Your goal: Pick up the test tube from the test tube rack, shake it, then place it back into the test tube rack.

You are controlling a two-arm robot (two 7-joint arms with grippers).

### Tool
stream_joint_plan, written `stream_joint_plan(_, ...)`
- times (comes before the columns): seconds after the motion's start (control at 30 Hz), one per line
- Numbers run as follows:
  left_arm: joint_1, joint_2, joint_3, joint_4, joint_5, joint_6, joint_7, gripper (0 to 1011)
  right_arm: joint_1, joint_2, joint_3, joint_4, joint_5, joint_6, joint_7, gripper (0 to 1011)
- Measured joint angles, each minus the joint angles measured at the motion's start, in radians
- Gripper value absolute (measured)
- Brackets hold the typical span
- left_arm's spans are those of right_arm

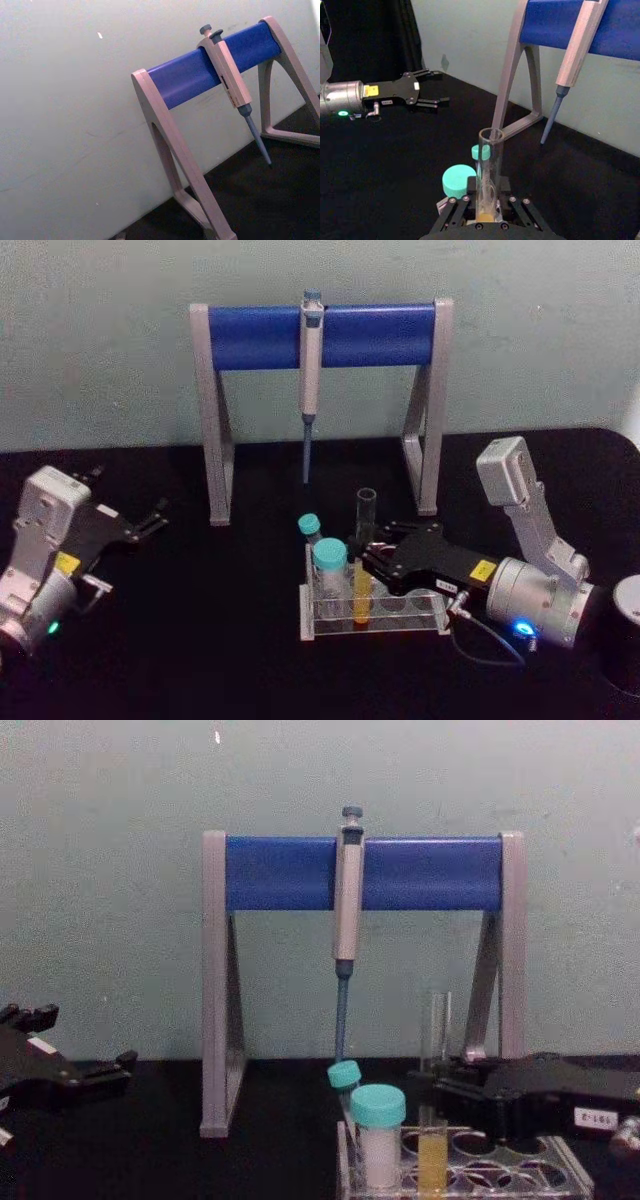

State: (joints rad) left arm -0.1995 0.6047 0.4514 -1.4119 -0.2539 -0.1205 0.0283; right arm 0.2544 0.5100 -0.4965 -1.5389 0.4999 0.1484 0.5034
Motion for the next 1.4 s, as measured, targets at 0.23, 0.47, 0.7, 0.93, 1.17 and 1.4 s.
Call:
stream_joint_plan(0.23, 0.0, 0.0, 0.0, 0.0, 0.0, 0.0, 0.0, 1001, -0.001, 0.0, 0.001, 0.0, 0.0, 0.001, 0.0, 457)
stream_joint_plan(0.47, 0.0, 0.0, 0.0, 0.0, 0.0, 0.0, 0.0, 1001, -0.001, 0.0, 0.001, -0.001, 0.0, 0.001, 0.0, 680)
stream_joint_plan(0.7, 0.0, 0.0, 0.0, 0.0, 0.0, 0.0, 0.0, 1001, -0.001, 0.0, 0.001, -0.001, 0.001, 0.001, 0.0, 905)
stream_joint_plan(0.93, 0.0, 0.0, 0.0, 0.0, 0.0, 0.0, 0.0, 1001, -0.001, 0.0, 0.001, -0.001, 0.001, 0.0, 0.0, 1000)
stream_joint_plan(1.17, 0.0, 0.0, 0.0, 0.0, 0.0, 0.0, 0.0, 1001, -0.005, 0.0, 0.007, -0.007, 0.007, -0.008, 0.001, 1000)
stream_joint_plan(1.4, 0.0, 0.0, 0.0, 0.0, 0.0, 0.0, 0.0, 1001, -0.011, 0.011, 0.03, -0.055, 0.009, -0.046, 0.001, 1000)
